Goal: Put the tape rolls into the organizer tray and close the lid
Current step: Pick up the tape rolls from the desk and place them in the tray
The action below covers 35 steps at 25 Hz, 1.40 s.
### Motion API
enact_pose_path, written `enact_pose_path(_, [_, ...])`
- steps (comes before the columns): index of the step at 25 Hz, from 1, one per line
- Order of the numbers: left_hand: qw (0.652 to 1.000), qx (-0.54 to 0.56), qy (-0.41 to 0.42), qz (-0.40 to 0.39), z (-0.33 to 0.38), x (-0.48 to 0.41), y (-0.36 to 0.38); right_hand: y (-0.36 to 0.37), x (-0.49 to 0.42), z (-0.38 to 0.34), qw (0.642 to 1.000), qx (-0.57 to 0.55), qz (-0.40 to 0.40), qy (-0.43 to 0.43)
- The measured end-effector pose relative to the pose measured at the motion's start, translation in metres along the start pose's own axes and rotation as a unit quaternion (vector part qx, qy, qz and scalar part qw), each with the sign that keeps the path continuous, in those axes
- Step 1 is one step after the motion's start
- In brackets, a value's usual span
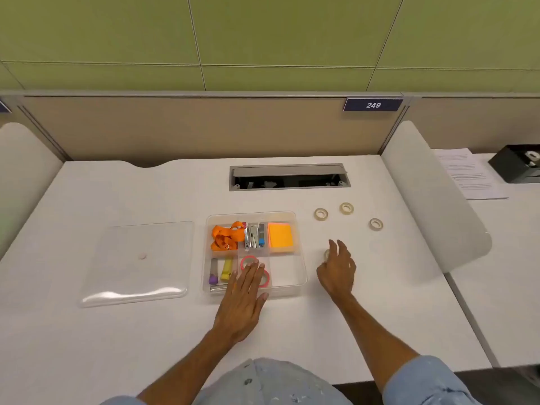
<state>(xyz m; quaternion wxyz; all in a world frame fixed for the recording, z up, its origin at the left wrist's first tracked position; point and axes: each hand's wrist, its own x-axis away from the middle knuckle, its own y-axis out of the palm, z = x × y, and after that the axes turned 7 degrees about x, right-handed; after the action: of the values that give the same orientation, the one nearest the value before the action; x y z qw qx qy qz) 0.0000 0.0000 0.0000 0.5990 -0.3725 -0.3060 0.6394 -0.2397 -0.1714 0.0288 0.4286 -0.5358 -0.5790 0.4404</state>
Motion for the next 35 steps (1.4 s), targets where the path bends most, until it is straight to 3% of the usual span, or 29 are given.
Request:
enact_pose_path(6, [0.998,-0.051,0.018,-0.034,-0.005,0.019,0.014,0.003,-0.003,0.025,0.997,0.019,-0.065,0.031])
enact_pose_path(14, [0.997,-0.073,0.012,-0.037,-0.009,0.021,0.019,0.008,-0.008,0.028,0.998,0.061,-0.005,0.014])
enact_pose_path(17, [0.996,-0.080,0.007,-0.025,-0.010,0.023,0.021,0.003,-0.007,0.025,0.999,0.029,0.022,0.016])
enact_pose_path(19, [0.996,-0.088,0.006,-0.014,-0.008,0.024,0.022,-0.004,-0.005,0.018,0.998,-0.022,0.054,-0.031])
enact_pose_path(22, [0.996,-0.089,0.005,-0.013,-0.006,0.024,0.023,-0.017,0.003,-0.005,0.981,-0.083,0.037,-0.174])
enact_pose_path(26, [0.995,-0.095,-0.003,-0.012,-0.006,0.025,0.026,-0.014,0.017,-0.030,0.953,-0.036,0.007,-0.301])
enact_pose_path(31, [0.995,-0.097,-0.009,-0.022,-0.006,0.023,0.026,0.001,0.026,-0.031,0.938,0.033,0.008,-0.345])
enact_pose_path(35, [0.996,-0.087,-0.013,-0.024,-0.007,0.023,0.027,-0.003,0.020,-0.030,0.950,-0.030,0.038,-0.309])
